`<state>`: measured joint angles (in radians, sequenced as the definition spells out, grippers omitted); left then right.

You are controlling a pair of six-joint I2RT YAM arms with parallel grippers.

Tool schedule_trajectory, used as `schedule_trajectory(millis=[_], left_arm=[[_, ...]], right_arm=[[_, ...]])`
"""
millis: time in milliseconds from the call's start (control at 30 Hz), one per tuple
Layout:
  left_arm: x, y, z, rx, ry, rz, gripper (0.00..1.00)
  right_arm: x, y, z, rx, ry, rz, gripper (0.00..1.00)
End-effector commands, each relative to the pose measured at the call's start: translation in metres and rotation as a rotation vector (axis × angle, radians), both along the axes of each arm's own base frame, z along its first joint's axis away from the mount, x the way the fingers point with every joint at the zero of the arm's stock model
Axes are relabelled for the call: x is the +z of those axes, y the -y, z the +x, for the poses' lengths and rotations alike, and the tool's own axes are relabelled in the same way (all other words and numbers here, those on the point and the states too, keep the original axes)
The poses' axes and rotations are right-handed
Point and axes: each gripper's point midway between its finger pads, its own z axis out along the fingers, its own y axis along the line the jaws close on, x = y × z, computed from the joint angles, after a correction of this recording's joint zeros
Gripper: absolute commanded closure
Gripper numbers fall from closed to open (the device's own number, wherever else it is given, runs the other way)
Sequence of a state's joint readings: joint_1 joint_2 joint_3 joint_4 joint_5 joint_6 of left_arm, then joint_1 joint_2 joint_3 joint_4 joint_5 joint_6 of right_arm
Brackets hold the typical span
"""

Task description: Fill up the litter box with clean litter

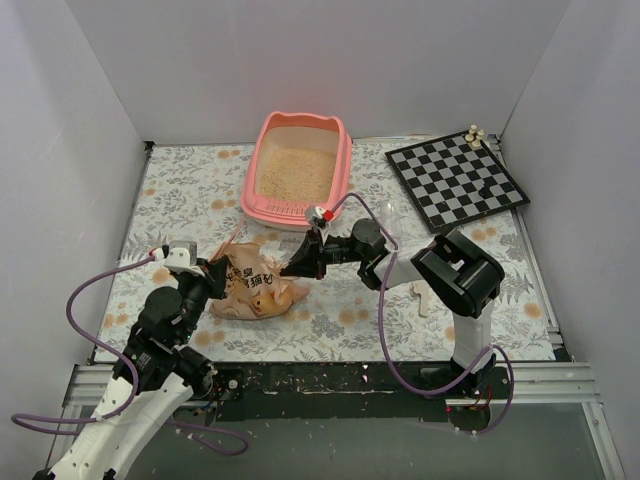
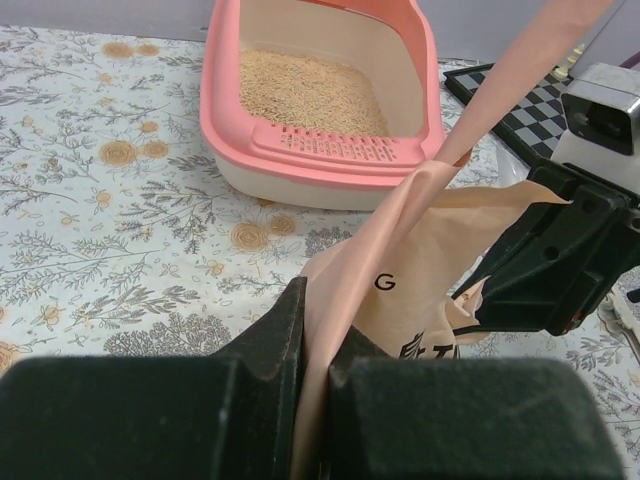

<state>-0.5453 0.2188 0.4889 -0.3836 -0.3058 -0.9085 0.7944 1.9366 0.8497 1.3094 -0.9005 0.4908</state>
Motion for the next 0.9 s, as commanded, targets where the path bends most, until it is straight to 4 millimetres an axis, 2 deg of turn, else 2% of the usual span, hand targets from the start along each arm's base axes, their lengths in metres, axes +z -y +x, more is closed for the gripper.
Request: schedule_trajectory(millis=[0, 100, 267, 400, 500, 567, 667, 767, 867], left_arm=[[0.03, 0.011, -0.001, -0.066, 0.099, -0.035, 1.0], [0.033, 0.033, -0.003, -0.178, 0.09, -0.026, 1.0], [0.043, 0.073, -0.002, -0.352, 0.039, -0.086, 1.0], [0.052, 0.107, 0.001, -0.498, 0.021, -0.166, 1.0], [0.055, 0.132, 0.004, -0.603, 0.01, -0.207, 1.0], [0.044, 0.148, 0.01, -0.662, -0.032, -0.219, 1.0], [0.028, 0.163, 0.019, -0.707, -0.065, -0.23, 1.0], [0.014, 0.167, 0.023, -0.718, -0.069, -0.231, 0.83], [0.005, 0.165, 0.02, -0.719, -0.056, -0.223, 0.54]], right_arm=[[0.092, 0.013, 0.002, -0.092, 0.365, 0.374, 0.99], [0.103, 0.032, 0.003, -0.121, 0.387, 0.39, 0.99], [0.121, 0.086, 0.009, -0.176, 0.373, 0.401, 0.99], [0.117, 0.117, 0.009, -0.173, 0.368, 0.3, 0.99], [0.121, 0.14, 0.001, -0.15, 0.388, 0.246, 0.99], [0.122, 0.154, -0.004, -0.135, 0.391, 0.21, 0.99], [0.115, 0.172, -0.008, -0.127, 0.356, 0.136, 0.99], [0.103, 0.181, -0.015, -0.16, 0.324, 0.101, 0.99], [0.084, 0.185, -0.013, -0.201, 0.293, 0.044, 0.99]])
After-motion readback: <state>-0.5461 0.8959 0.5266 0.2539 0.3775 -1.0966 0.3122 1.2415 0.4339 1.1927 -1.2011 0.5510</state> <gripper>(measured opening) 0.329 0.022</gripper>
